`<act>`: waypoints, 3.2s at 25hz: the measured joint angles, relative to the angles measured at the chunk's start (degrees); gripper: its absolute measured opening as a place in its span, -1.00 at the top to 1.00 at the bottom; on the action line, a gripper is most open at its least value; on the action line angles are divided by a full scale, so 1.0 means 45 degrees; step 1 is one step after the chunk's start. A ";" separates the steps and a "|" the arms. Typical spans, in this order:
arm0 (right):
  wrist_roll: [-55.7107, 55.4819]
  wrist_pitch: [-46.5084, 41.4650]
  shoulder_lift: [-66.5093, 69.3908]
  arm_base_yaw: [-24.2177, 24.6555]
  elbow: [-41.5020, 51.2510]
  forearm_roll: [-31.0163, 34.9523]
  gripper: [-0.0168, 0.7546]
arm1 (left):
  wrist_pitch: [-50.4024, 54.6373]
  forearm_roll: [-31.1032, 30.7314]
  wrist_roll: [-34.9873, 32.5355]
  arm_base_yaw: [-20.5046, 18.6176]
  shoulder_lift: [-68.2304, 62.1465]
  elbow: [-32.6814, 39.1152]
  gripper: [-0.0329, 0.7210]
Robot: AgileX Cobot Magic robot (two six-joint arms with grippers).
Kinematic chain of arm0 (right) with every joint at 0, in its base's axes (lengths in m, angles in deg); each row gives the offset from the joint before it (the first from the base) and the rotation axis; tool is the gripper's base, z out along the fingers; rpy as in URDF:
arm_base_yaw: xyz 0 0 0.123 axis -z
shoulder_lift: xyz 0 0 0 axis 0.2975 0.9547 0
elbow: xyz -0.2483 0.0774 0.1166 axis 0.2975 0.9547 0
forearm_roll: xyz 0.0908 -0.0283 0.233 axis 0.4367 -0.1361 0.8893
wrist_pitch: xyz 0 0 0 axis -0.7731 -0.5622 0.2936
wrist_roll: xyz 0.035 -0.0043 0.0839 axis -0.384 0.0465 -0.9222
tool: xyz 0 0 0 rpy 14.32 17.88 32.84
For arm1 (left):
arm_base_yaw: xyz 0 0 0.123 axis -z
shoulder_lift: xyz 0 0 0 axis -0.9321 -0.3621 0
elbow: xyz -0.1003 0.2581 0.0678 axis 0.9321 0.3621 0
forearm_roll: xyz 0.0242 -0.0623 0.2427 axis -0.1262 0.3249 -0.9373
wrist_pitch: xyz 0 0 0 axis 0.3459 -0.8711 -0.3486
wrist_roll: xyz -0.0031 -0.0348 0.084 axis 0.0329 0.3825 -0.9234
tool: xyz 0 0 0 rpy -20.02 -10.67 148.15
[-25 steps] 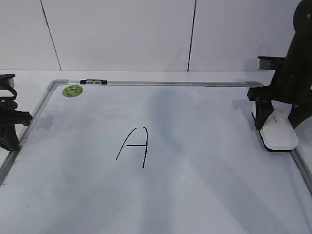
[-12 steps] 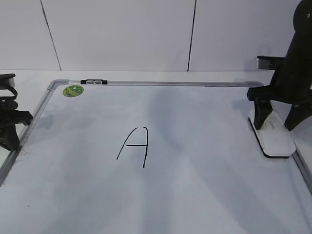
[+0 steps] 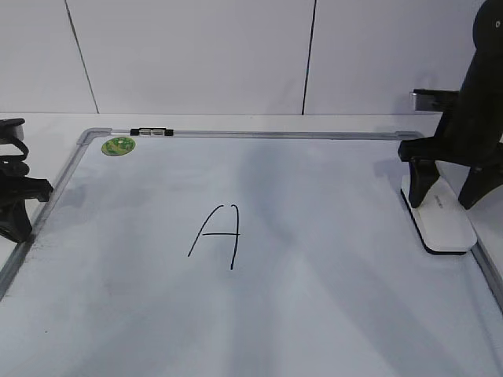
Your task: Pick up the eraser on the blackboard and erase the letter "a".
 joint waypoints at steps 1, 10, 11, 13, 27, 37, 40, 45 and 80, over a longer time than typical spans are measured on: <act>-0.0062 0.0000 0.0000 0.0000 -0.0081 0.0000 -0.63 | -0.0005 0.0000 0.0000 0.0000 0.0000 0.0000 0.88; -0.0371 0.0000 -0.0632 0.0000 -0.1010 0.0081 -0.60 | -0.0005 0.0009 -0.0022 0.0000 0.0000 0.0000 0.86; -0.0371 0.0000 -0.0742 0.0000 -0.1035 0.0134 -0.60 | -0.0005 0.0009 -0.0022 0.0000 0.0000 0.0000 0.86; -0.0371 0.0000 -0.0890 0.0000 -0.1058 0.0226 -0.60 | -0.0005 0.0009 -0.0022 0.0000 0.0000 0.0000 0.85; -0.0400 -0.0022 -0.1633 0.0000 -0.1058 0.0660 -0.58 | 0.0197 0.0166 -0.0022 0.0000 0.1096 0.0069 0.05; -0.0405 -0.0140 -0.4083 0.0000 -0.1058 0.1226 -0.58 | 0.1200 0.0166 -0.0022 0.0000 0.5903 0.0077 0.01; -0.0405 -0.0218 -0.5037 0.0000 -0.1058 0.1505 -0.58 | 0.1584 0.0166 -0.0022 0.0000 0.7410 0.0098 0.01; -0.0059 -0.0315 -0.6446 0.0000 -0.1030 0.2139 -0.58 | 0.2999 0.0166 -0.0022 0.0000 0.9385 0.0104 0.01; -0.0139 -0.0623 -2.0005 -0.1883 0.8139 0.1373 -0.58 | 0.6362 0.0201 0.0962 0.2791 1.8428 0.0125 0.01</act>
